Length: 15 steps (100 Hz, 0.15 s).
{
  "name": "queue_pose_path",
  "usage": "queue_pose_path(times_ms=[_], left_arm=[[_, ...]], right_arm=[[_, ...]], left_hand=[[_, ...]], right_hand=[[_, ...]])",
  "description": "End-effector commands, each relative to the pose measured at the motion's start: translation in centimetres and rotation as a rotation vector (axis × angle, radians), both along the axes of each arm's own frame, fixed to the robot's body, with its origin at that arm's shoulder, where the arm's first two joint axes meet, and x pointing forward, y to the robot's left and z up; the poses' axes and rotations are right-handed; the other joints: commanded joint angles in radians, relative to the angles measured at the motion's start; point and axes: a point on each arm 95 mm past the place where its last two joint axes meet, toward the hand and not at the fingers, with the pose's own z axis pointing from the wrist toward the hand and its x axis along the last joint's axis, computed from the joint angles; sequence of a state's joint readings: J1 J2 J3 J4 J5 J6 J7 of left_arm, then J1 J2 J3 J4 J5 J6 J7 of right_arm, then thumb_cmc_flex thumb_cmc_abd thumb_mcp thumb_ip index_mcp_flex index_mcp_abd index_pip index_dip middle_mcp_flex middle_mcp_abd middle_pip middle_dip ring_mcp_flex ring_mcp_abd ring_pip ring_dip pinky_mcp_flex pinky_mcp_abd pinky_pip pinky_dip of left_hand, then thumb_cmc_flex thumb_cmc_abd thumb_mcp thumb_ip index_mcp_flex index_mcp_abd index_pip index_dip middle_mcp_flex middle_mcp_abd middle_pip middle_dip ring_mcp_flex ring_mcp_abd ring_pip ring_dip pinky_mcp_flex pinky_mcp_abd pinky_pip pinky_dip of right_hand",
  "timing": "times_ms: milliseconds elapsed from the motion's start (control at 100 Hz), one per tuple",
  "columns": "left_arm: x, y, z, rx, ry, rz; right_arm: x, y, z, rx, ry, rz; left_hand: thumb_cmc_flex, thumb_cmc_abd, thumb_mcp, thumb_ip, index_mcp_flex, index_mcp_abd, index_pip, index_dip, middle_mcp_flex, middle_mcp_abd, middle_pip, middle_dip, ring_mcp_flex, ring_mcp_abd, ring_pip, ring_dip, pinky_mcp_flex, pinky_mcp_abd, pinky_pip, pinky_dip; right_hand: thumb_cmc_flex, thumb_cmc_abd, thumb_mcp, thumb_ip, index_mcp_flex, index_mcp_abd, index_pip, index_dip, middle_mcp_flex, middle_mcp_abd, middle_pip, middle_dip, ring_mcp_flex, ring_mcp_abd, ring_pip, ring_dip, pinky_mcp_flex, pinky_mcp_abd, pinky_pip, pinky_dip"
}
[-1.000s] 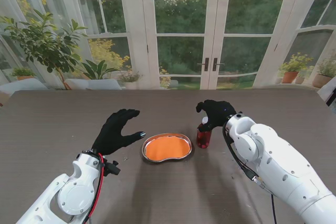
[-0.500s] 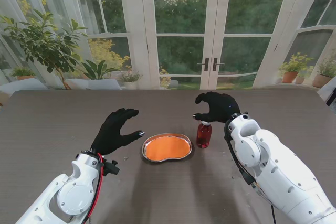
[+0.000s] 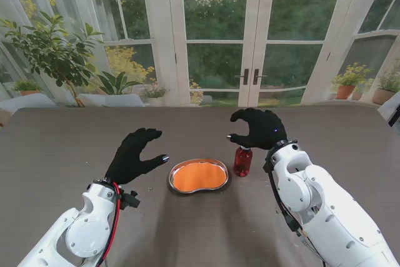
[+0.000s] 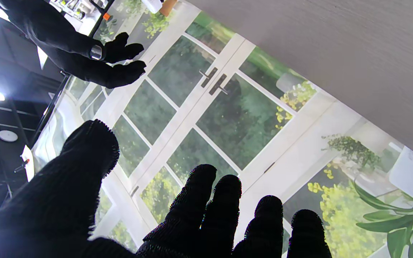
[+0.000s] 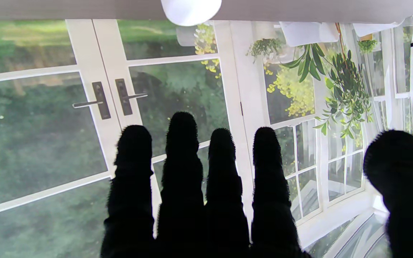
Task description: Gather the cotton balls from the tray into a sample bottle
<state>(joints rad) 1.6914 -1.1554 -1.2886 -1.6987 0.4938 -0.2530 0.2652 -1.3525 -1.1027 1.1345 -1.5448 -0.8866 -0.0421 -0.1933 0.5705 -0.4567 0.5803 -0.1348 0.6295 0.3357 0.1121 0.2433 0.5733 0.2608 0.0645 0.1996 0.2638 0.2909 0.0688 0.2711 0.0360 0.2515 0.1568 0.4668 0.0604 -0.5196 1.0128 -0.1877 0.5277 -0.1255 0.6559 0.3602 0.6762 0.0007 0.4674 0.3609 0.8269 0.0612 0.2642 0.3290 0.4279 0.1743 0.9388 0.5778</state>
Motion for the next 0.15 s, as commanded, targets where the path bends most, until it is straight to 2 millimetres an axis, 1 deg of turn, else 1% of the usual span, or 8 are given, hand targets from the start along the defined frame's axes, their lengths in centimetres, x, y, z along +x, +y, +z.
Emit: queue_pose_path(times_ms=[0,140], left_arm=[[-0.12,-0.22,0.11,0.001,0.004,-0.012],[-0.10,-0.15,0.19,0.000,0.002,-0.011]], right_arm=[[-0.68,0.50,-0.23,0.004,0.012,0.008],[-1.08,0.54,-0.22,-0.001,0.003,0.006]], left_hand=[[0.006,0.046,-0.002,0.032,0.007,-0.122,0.003,0.006,0.005,-0.013,-0.002,0.008,0.002,-0.001,0.008,0.009,-0.001,-0.002,-0.019,0.011],[0.006,0.045,-0.003,0.032,0.006,-0.122,0.002,0.006,0.001,-0.014,-0.003,0.008,0.001,-0.002,0.007,0.009,-0.002,-0.003,-0.019,0.011]], right_hand=[[0.015,-0.009,0.023,0.036,0.008,-0.020,-0.015,-0.016,0.002,-0.023,-0.010,-0.013,-0.032,-0.017,-0.019,-0.019,-0.020,-0.001,-0.019,-0.019],[0.012,-0.007,0.020,0.037,0.010,-0.021,-0.018,-0.016,0.002,-0.026,-0.011,-0.013,-0.032,-0.020,-0.020,-0.023,-0.020,-0.001,-0.020,-0.027]])
